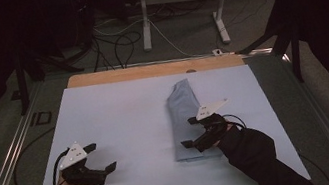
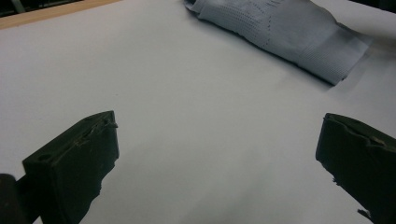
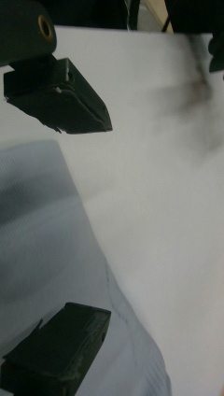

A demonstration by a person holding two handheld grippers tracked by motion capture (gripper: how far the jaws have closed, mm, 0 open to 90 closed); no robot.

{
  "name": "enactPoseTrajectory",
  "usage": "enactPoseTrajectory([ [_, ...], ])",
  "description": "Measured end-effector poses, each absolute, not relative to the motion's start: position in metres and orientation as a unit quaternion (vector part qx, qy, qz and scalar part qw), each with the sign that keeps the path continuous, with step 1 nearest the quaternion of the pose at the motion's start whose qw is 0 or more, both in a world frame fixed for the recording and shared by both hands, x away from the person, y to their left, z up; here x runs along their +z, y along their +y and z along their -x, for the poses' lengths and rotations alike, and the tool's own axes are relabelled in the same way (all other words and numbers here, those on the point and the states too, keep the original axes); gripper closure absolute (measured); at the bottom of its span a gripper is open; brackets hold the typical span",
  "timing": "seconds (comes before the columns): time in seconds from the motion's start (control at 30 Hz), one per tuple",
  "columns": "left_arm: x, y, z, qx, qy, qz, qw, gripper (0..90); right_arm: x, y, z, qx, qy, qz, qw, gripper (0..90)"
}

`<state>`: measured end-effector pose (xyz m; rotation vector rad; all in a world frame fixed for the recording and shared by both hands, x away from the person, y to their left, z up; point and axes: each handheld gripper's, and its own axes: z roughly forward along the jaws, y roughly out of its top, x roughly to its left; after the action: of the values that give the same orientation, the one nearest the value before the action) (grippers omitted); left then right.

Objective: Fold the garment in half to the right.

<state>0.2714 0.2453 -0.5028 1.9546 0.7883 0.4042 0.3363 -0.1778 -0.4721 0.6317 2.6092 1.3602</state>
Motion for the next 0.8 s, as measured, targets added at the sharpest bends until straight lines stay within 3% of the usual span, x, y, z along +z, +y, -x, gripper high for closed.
enactPoseTrajectory([
  [0.8,-0.502,0.245,-0.270,0.162,0.312,-0.803,0.481,0.5,-0.462,-0.232,-0.336,0.461,0.838,-0.263,0.128,9.3],
])
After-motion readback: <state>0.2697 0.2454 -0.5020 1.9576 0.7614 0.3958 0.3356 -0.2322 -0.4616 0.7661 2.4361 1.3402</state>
